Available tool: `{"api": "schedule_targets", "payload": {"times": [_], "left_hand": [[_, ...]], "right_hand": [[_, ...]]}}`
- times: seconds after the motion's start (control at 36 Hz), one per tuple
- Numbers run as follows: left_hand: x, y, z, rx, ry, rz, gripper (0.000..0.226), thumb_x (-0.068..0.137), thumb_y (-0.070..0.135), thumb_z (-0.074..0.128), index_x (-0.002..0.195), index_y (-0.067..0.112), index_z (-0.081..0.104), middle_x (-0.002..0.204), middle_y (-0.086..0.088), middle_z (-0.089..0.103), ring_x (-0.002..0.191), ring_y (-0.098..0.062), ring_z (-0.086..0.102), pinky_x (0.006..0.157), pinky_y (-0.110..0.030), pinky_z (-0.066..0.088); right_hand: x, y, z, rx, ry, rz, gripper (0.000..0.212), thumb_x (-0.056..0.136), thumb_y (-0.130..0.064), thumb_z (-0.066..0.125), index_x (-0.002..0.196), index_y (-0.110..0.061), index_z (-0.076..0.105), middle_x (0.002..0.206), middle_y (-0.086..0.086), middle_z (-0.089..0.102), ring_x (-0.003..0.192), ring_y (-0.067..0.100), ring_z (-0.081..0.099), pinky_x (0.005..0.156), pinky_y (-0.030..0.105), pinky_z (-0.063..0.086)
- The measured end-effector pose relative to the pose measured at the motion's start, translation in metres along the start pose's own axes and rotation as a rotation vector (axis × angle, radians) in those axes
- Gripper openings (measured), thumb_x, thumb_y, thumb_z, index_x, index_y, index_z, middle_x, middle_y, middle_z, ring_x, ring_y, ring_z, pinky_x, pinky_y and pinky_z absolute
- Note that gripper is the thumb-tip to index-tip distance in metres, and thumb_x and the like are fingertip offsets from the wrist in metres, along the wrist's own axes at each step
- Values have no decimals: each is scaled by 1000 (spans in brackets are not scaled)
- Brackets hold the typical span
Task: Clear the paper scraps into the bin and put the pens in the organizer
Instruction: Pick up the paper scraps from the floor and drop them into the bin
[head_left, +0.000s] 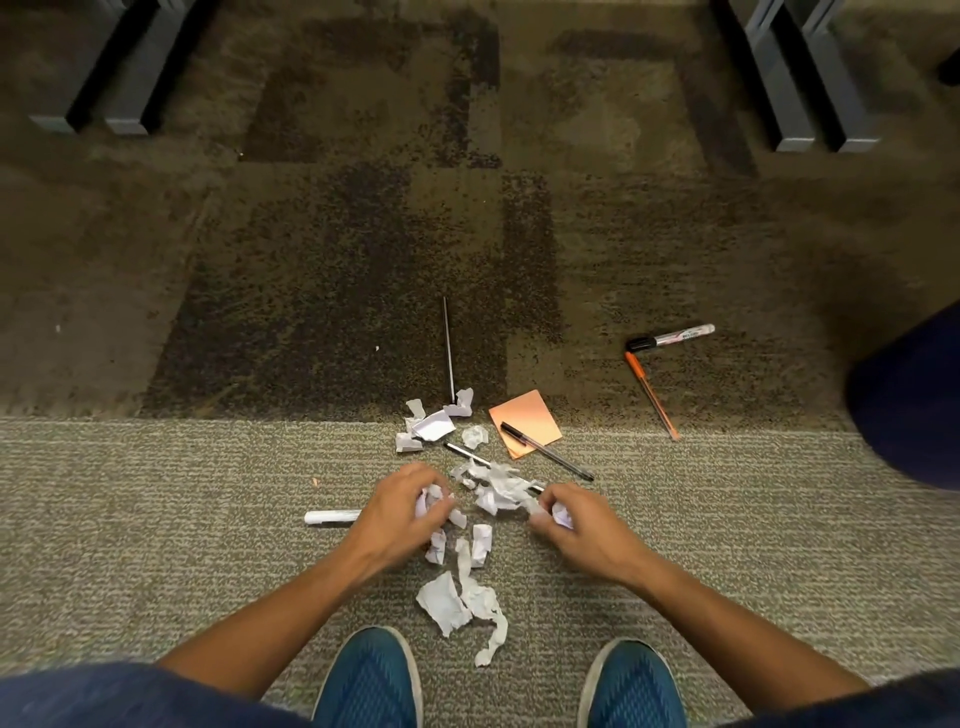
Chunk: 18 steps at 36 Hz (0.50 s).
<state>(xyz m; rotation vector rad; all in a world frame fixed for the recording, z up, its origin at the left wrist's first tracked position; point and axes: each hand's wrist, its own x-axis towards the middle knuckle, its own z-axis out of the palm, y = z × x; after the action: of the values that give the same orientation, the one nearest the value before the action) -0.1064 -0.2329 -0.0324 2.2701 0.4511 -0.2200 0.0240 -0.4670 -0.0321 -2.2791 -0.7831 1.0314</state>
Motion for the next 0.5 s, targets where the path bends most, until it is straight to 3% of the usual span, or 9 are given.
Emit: {"api": "schedule_targets", "payload": {"times": [0.08, 0.17, 0.19, 0.25, 0.31, 0.36, 0.44, 0.5], "left_hand": [[-3, 3, -5, -109, 85, -43, 31, 81, 53, 44, 85, 25, 58, 101, 7, 60, 96, -5, 55, 85, -23, 40], [-4, 8, -11, -198, 112, -90, 18, 83, 41, 51, 85, 25, 58, 119, 8, 55, 108, -10, 51, 94, -33, 37], [-4, 8, -12, -213, 124, -95, 6, 86, 32, 55, 85, 26, 58, 123, 9, 51, 112, -9, 48, 93, -31, 36], [-4, 8, -14, -248, 153, -129, 5, 89, 21, 60, 86, 25, 60, 127, 7, 51, 109, -11, 54, 94, -30, 45], [-5, 10, -17, -346, 171, -217, 3, 89, 18, 60, 86, 16, 60, 129, -5, 58, 96, -18, 68, 82, -45, 58], [-6, 12, -19, -454, 185, -274, 4, 90, 14, 56, 92, 13, 59, 113, -11, 68, 80, -16, 73, 69, -45, 62], [-4, 9, -22, -554, 197, -314, 22, 94, 13, 55, 115, 8, 56, 89, -9, 75, 73, -16, 74, 62, -41, 62], [-3, 8, -25, -596, 214, -309, 17, 94, 12, 56, 110, 8, 58, 81, -7, 75, 73, -21, 74, 63, -43, 61]], "right_hand": [[-5, 2, -10, 144, 3, 34, 9, 96, -35, 57, 92, -28, 57, 99, -20, 51, 84, -3, 48, 78, 25, 41], [-12, 0, -19, 252, 24, 39, 10, 94, -26, 59, 89, -17, 57, 88, -20, 51, 67, -3, 51, 60, 18, 44], [-14, -2, -21, 289, 36, 42, 11, 94, -24, 59, 87, -15, 57, 87, -19, 53, 65, -1, 54, 60, 20, 47], [-17, -5, -26, 342, 59, 51, 15, 94, -22, 58, 80, -17, 56, 91, -17, 58, 78, -1, 56, 79, 32, 50], [-20, -5, -30, 380, 60, 69, 16, 93, -20, 57, 78, -17, 56, 95, -15, 60, 86, 2, 52, 87, 44, 42], [-23, -5, -32, 407, 75, 83, 13, 90, -15, 56, 77, -13, 56, 88, -4, 66, 82, 8, 58, 86, 47, 44], [-26, -5, -35, 426, 94, 84, 12, 90, -12, 57, 77, -10, 56, 73, 3, 71, 68, 8, 67, 70, 37, 50], [-27, -4, -36, 433, 89, 86, 13, 88, -8, 56, 76, -11, 53, 72, 5, 71, 72, 15, 71, 64, 36, 52]]}}
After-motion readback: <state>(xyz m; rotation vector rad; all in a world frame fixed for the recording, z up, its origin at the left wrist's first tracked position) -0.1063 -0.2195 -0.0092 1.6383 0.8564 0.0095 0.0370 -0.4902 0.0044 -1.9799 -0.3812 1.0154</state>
